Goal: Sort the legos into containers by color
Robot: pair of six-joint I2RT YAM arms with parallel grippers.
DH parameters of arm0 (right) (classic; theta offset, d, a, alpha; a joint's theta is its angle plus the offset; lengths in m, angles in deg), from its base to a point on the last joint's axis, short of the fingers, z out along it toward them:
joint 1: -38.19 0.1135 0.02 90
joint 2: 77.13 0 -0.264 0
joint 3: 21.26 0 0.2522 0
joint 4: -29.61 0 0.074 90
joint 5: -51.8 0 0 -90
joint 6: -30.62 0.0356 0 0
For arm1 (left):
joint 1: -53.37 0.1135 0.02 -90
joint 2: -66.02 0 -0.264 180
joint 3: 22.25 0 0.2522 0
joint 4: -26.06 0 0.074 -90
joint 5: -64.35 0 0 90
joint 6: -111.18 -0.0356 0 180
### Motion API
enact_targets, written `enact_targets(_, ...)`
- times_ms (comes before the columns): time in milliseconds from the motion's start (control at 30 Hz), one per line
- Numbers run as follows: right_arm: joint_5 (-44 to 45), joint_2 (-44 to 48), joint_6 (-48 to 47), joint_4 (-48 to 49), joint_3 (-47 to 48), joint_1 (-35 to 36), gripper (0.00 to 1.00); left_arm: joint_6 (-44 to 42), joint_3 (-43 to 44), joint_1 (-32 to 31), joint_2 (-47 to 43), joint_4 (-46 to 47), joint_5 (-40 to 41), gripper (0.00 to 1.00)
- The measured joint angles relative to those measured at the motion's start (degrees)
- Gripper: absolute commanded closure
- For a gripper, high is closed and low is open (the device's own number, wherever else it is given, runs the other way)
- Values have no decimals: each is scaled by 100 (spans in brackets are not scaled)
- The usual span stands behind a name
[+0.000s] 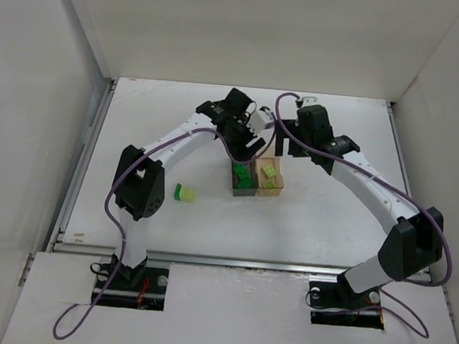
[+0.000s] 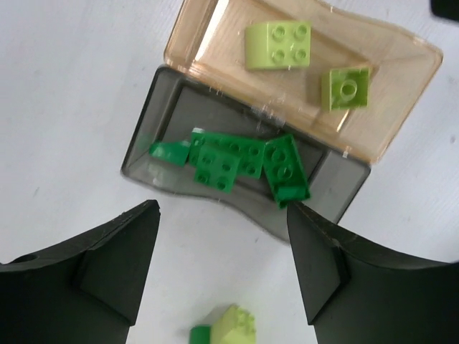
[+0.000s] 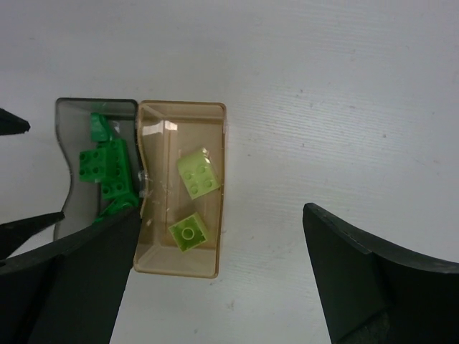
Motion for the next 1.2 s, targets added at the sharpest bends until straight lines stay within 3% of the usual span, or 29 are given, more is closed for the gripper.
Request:
enact_targets(167, -535, 282, -608, 177, -7, 131, 1, -1279, -391, 466, -800, -431, -98, 30)
enact_targets(367, -1064, 319, -1167, 326, 157, 503, 1, -3609, -2197, 1849, -2573, -782, -122, 29)
enact_targets(567, -1541, 50, -1563, 431, 551, 988, 1, -5270, -3650, 2535, -2702, -1139, -175, 30)
enact_targets(700, -1862, -492, -1862, 643, 811, 1565, 1, -5316, -3735, 3335, -2667, -970, -601, 33)
enact_targets(933, -2026, -2153, -2391, 649, 1733, 2621, 2, -4540, -3429, 5753, -2590, -426, -2028, 33)
enact_targets(1200, -1989, -3285, -2653, 466, 2013, 3220, 6, -4273, -3713, 6153, -2492, -501, -2588, 34)
